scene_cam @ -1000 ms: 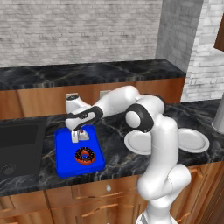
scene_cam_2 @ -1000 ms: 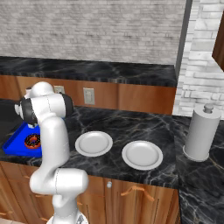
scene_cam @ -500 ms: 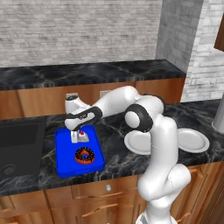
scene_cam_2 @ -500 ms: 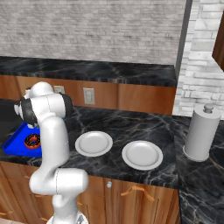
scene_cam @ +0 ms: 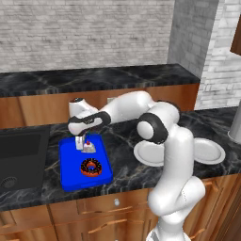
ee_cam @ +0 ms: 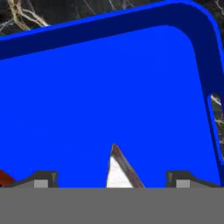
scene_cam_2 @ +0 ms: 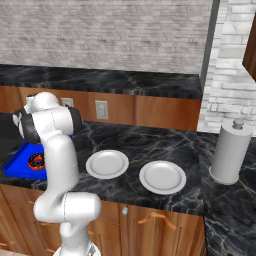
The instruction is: Move the dessert items from the plates to the tray.
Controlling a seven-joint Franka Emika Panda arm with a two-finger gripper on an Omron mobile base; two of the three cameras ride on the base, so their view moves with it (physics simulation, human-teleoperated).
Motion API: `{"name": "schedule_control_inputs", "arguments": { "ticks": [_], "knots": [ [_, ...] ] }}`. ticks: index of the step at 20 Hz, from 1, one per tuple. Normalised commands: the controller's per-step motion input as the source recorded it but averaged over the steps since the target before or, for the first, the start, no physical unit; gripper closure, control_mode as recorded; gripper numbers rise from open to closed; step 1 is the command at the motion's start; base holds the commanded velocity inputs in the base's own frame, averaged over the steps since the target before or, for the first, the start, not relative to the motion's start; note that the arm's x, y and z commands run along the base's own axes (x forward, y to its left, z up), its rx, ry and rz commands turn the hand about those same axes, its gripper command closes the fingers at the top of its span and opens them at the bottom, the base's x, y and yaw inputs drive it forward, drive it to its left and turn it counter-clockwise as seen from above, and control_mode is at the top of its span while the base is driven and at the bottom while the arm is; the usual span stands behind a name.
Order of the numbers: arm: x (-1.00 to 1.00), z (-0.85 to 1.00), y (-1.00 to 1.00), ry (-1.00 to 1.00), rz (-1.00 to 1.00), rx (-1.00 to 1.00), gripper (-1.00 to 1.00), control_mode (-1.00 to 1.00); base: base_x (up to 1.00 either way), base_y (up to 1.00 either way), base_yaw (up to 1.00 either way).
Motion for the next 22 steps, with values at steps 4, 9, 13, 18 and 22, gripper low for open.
{"name": "schedule_control_inputs", "arguments": {
  "ticks": [4, 9, 13, 18, 22],
  "knots": [
    [-0.19, 0.56, -0.24, 0.0, -0.01, 0.0, -1.0, -1.0, 0.0, 0.0, 0.0],
    [-0.43, 0.61, -0.51, 0.0, -0.03, 0.01, -1.0, -1.0, 0.0, 0.0, 0.0],
    [-0.58, 0.61, -0.72, 0.0, -0.09, 0.04, -1.0, -1.0, 0.0, 0.0, 0.0],
    [-0.66, 0.38, -0.91, 0.0, -0.11, 0.02, -1.0, -1.0, 0.0, 0.0, 0.0],
    [-0.7, 0.38, -0.88, 0.0, -0.18, 0.0, -1.0, -1.0, 0.0, 0.0, 0.0]
  ]
}}
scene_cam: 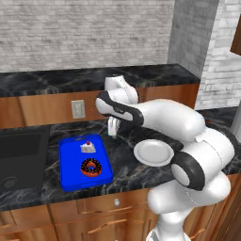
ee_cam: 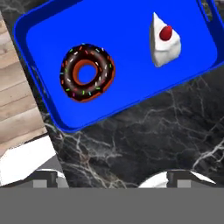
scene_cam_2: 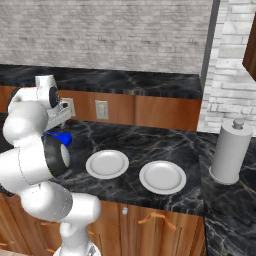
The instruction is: Move the dessert items from the plates to the tray.
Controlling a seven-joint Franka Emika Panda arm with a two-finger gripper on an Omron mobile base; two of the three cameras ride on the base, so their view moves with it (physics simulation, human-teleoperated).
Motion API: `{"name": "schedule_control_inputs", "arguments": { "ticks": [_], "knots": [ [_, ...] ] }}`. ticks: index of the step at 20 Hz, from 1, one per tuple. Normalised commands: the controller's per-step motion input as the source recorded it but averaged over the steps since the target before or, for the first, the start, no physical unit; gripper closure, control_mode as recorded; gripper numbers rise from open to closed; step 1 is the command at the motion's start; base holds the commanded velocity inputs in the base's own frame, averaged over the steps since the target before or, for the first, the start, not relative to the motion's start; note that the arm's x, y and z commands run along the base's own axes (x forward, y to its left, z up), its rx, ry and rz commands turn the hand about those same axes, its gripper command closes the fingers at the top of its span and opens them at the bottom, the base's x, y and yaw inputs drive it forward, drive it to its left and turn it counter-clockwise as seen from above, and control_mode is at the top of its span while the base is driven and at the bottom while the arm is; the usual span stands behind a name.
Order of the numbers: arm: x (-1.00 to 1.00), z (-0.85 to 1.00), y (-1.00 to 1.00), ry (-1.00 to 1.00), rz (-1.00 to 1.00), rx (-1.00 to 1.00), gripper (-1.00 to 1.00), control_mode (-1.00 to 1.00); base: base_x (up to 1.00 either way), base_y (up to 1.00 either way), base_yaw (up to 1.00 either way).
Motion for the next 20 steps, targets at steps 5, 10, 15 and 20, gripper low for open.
{"name": "schedule_control_inputs", "arguments": {
  "ticks": [5, 10, 15, 20],
  "knots": [
    [-0.65, 0.33, -0.78, -0.02, -0.22, 0.0, -1.0, -1.0, 0.0, 0.0, 0.0],
    [-0.67, 0.27, -0.75, 0.0, -0.27, 0.0, -1.0, -1.0, 0.0, 0.0, 0.0],
    [-0.65, 0.1, -0.7, -0.04, -0.34, 0.0, -1.0, -1.0, 0.0, 0.0, 0.0],
    [-0.61, 0.02, -0.72, -0.03, -0.39, 0.0, -1.0, -1.0, 0.0, 0.0, 0.0]
  ]
}}
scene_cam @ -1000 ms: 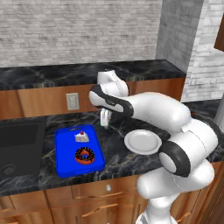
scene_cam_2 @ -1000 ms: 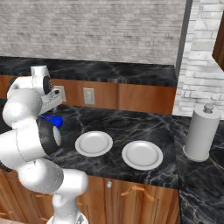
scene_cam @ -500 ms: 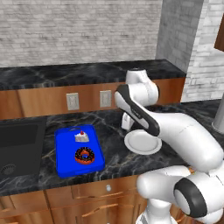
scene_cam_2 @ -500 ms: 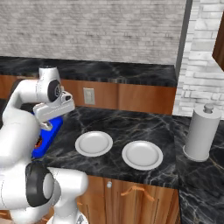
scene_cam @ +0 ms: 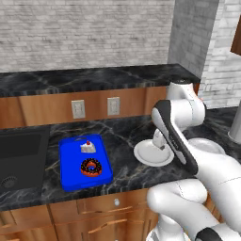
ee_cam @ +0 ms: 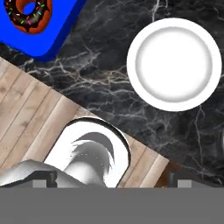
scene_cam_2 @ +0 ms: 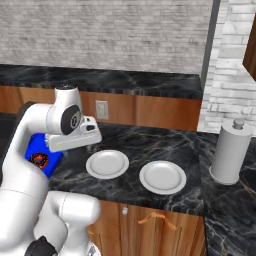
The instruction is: Move the dessert items from the plates to the tray.
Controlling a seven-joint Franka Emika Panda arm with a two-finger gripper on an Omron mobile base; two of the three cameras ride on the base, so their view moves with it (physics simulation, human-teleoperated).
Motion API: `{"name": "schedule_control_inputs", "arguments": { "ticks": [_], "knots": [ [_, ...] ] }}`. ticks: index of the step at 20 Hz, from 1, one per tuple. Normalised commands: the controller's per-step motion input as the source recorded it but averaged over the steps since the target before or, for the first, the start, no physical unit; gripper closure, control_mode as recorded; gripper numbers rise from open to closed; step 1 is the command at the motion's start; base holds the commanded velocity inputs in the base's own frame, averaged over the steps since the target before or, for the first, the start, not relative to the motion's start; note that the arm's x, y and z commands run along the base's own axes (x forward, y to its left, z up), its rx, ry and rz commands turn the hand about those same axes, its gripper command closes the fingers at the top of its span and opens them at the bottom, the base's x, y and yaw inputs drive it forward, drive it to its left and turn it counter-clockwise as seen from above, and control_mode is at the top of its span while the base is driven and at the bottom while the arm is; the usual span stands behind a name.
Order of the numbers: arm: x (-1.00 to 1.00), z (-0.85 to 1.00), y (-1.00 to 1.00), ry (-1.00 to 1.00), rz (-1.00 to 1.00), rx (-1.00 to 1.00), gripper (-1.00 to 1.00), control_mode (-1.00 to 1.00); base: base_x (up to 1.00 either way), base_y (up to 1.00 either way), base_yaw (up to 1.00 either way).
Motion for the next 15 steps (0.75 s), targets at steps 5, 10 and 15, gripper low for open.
{"name": "schedule_control_inputs", "arguments": {
  "ticks": [5, 10, 15],
  "knots": [
    [-0.57, 0.0, -0.65, -0.03, -0.41, -0.02, -1.0, -1.0, 0.0, 0.0, 0.0],
    [-0.36, 0.0, -0.35, 0.0, -0.47, -0.08, -1.0, -1.0, 0.0, 0.0, 0.0],
    [-0.23, 0.0, -0.25, 0.0, -0.42, -0.05, -1.0, -1.0, 0.0, 0.0, 0.0]
  ]
}}
